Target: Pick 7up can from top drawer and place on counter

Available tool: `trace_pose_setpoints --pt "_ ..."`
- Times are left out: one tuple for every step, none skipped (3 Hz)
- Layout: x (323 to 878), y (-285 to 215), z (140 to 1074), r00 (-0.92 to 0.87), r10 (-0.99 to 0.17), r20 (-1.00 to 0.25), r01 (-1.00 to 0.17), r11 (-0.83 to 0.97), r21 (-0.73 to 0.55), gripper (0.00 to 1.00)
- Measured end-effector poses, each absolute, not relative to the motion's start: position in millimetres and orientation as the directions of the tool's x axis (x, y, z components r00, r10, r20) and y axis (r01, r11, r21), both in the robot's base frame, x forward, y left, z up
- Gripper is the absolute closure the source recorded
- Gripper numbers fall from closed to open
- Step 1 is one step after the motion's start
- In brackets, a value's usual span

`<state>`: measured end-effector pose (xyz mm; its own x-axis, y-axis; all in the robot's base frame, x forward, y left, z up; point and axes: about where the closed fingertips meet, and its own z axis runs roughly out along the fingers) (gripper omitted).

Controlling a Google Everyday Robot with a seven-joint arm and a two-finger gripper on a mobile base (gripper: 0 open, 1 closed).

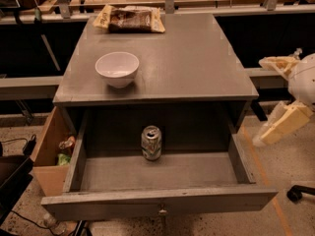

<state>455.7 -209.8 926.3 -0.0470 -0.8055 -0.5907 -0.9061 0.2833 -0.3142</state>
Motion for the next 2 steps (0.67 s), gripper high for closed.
trace_pose_setpoints --pt "460.5 -188.7 905.4 0.055 -0.674 -0.736 -0.908 0.272 -0.317 0.00" --pt "450.1 -176.7 898.0 0.070 -0.548 -0.833 -0.910 0.307 -0.279 0.00"
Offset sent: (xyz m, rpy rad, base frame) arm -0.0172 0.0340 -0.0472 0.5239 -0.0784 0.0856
